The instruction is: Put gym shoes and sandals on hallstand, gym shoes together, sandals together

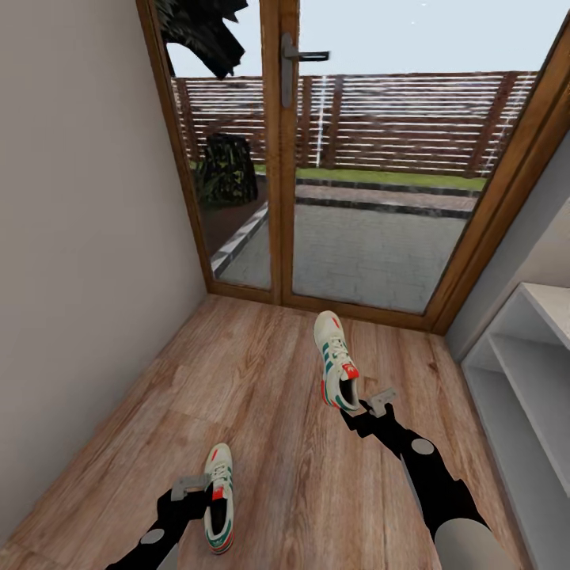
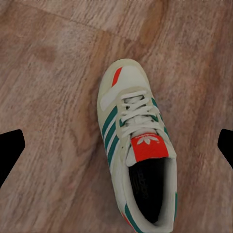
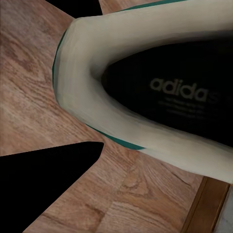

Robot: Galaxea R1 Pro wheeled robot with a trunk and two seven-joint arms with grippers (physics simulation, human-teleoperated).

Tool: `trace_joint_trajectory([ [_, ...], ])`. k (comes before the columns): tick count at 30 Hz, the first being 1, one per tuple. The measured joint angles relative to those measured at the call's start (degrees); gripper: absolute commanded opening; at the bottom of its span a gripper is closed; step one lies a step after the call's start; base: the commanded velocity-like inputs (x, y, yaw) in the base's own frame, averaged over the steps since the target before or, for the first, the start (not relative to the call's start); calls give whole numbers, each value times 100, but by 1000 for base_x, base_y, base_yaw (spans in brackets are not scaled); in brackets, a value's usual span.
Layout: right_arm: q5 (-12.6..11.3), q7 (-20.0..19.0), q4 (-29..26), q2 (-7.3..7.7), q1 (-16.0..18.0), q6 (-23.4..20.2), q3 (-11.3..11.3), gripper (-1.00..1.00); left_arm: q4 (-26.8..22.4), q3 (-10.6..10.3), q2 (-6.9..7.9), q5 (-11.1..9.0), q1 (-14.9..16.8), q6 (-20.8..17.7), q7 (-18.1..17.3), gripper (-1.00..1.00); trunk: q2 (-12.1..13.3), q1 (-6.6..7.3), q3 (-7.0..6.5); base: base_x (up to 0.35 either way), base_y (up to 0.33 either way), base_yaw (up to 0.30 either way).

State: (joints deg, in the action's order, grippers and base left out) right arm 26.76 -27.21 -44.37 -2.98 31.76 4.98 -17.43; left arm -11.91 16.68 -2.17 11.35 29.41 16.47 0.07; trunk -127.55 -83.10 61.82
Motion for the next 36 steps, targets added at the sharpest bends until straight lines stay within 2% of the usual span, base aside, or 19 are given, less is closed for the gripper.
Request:
trace_joint_trajectory([
  [9,0,0,1,0,1,0,1,-100,-32,-16,0,0,0,29,1,100,0,0,0,0,0,-8],
  [21,3,0,-3,1,1,-9,0,-100,-32,-40,-3,7,1,38,-14,100,0,0,-27,0,0,-212],
  [29,2,0,-1,0,1,-9,1,-100,-33,-45,-1,9,0,43,-15,100,0,0,-36,0,0,-74],
  [36,8,0,0,0,0,-8,-7,-100,-26,-45,-1,9,0,40,-15,100,-279,-153,122,0,0,-5],
])
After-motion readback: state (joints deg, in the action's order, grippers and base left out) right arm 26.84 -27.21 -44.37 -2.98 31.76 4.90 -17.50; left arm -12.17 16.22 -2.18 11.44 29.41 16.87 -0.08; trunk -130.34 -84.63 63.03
